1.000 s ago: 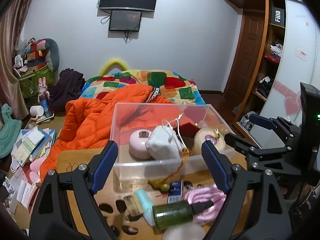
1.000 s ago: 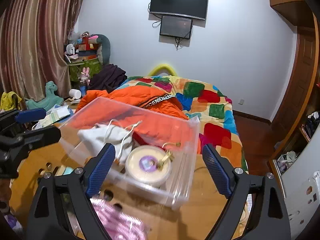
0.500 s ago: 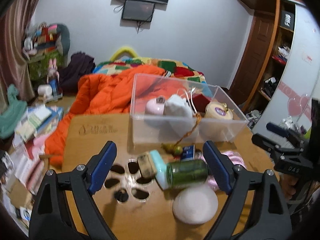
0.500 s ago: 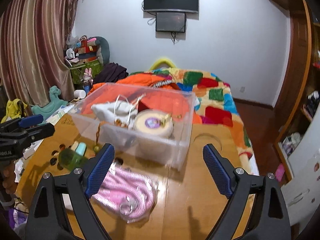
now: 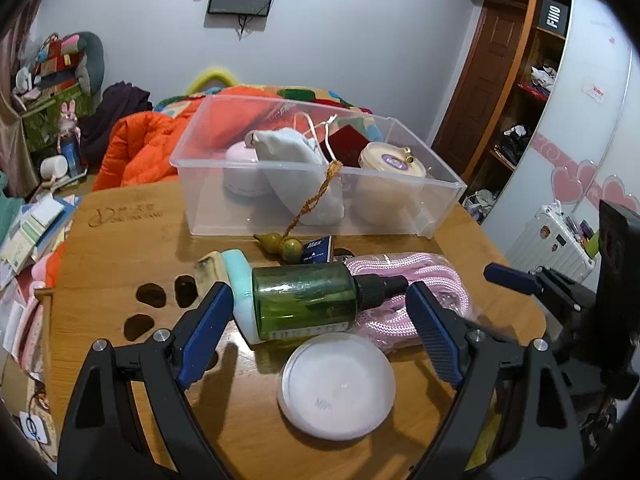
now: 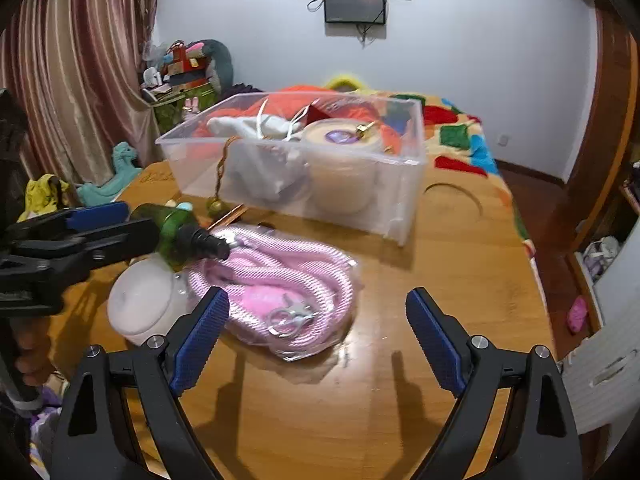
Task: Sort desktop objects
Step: 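Grasp the green glass bottle with the left tool while the right tool grasps the bagged pink rope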
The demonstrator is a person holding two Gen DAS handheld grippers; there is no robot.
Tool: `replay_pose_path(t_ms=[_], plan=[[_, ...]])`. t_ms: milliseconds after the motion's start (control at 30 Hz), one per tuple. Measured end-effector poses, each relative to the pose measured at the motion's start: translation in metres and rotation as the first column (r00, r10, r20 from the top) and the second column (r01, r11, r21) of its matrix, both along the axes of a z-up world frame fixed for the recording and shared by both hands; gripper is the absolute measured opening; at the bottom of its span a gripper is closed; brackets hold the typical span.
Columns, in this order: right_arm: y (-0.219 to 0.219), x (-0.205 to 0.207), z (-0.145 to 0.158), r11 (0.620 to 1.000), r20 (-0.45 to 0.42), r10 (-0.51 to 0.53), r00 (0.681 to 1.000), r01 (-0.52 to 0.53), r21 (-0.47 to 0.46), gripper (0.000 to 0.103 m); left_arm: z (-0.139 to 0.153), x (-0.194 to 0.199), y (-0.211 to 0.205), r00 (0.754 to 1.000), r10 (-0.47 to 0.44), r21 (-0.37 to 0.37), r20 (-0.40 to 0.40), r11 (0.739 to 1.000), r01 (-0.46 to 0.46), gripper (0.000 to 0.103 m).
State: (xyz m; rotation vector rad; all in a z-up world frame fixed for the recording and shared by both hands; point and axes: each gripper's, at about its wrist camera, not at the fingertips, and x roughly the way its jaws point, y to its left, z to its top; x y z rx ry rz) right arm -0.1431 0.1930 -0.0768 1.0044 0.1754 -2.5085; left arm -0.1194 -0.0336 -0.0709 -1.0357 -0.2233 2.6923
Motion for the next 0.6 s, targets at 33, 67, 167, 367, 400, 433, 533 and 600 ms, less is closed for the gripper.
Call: replay_pose_path(t_ms=[33,67,167,367,400,433,533,600], plan=[[-0.001,0.001,-0.001,1.0,0.001,0.006,1.0,-0.006,0.003,0.088,-0.002,-0.002,-0.001,1.0,0.005,0.008,0.006,1.0,-0.005,0.088],[-0.003,0.002,-0.002,1.0,0.0,0.013,1.0,-0.013,0.007,0.088,-0.003,-0.004,-0.002,1.0,0.008,0.016,0.01,1.0,-0.008,0.088],[-0.008,0.003,-0.006,0.999,0.004,0.044,0.999,-0.045,0.023,0.089,-0.006,-0.008,-0.006,1.0,0.008,0.044,0.019,0.999,-0.009,0.087],[-0.015,-0.002,-0.015,0.994,0.022,0.085,0.996,-0.086,0.063,0.09,-0.012,-0.013,-0.004,0.999,-0.013,0.073,0.037,0.997,0.01,0.074],[-0.015,-0.005,-0.015,0.993,0.026,0.096,0.995,-0.097,0.072,0.09,-0.011,-0.013,-0.003,0.999,-0.013,0.067,0.033,0.998,0.011,0.073],[-0.016,-0.007,-0.014,0.991,0.025,0.104,0.994,-0.106,0.081,0.09,-0.01,-0.013,-0.003,1.0,-0.013,0.061,0.029,0.998,0.011,0.071],[-0.019,-0.018,-0.014,0.98,0.039,0.164,0.986,-0.168,0.111,0.097,-0.008,-0.012,-0.003,1.0,-0.004,0.051,0.013,0.999,0.004,0.062],[-0.024,-0.024,-0.016,0.962,0.054,0.225,0.973,-0.23,0.148,0.098,-0.005,-0.011,-0.006,1.0,0.003,0.058,0.009,0.998,-0.003,0.058]])
